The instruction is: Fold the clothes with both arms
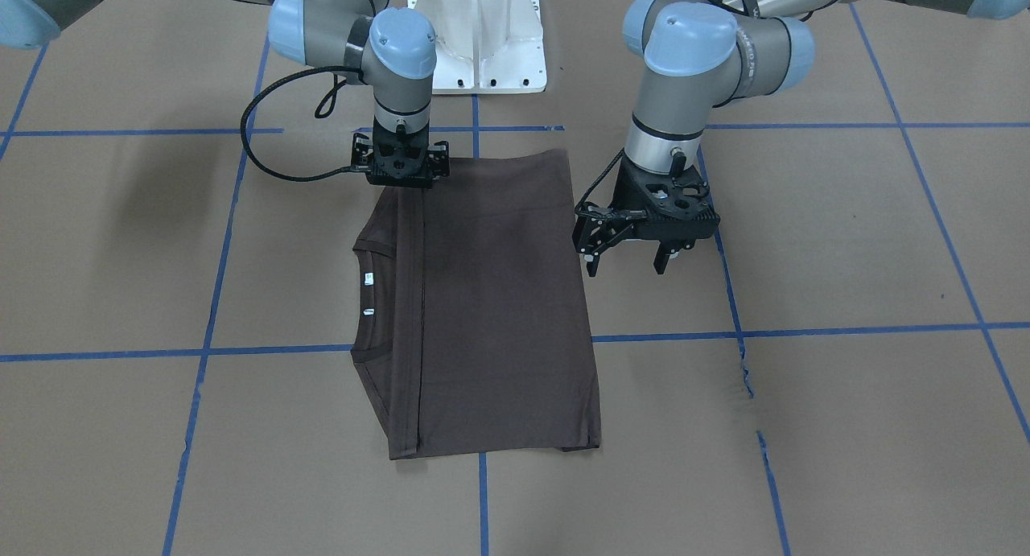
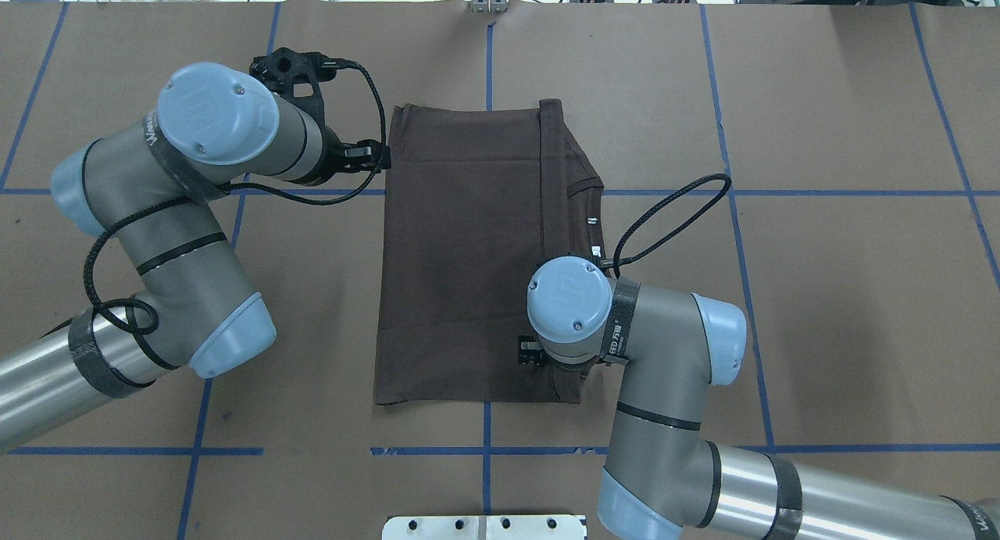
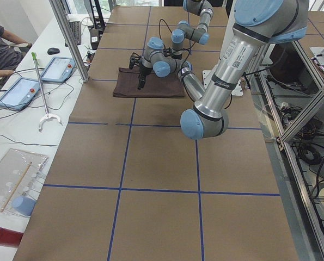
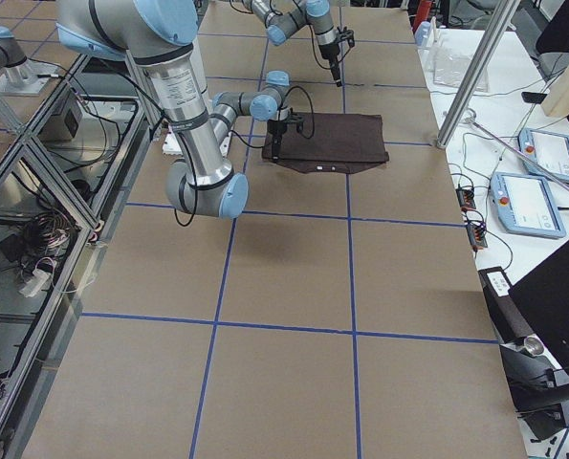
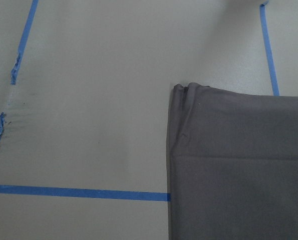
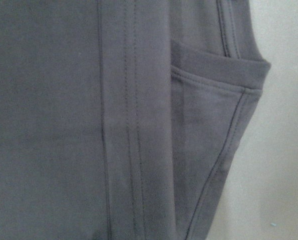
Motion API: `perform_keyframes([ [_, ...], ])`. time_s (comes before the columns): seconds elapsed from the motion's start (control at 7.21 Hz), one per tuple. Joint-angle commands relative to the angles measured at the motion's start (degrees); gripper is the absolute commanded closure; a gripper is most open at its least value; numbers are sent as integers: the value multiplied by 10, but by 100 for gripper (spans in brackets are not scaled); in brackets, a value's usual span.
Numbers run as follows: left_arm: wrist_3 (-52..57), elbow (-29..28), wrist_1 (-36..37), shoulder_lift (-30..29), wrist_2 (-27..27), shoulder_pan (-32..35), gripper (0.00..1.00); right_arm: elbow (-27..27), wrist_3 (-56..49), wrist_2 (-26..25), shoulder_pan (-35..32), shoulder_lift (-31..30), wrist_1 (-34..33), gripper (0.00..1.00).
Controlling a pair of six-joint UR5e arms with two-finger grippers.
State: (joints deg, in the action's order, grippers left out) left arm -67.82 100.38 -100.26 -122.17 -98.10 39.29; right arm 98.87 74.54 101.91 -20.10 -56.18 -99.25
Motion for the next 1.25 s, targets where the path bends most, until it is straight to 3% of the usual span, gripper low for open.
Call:
perform_keyframes([
  [0.0, 0, 1, 1, 0, -1, 0, 0, 1, 0, 2, 0, -2, -1, 0],
  [0.83, -1, 1, 0, -1, -1, -4, 0, 9, -12, 1, -13, -14, -20, 0],
  [1.11, -1, 2, 0, -2, -1, -5, 0, 45, -19, 0, -15, -41, -34, 0],
])
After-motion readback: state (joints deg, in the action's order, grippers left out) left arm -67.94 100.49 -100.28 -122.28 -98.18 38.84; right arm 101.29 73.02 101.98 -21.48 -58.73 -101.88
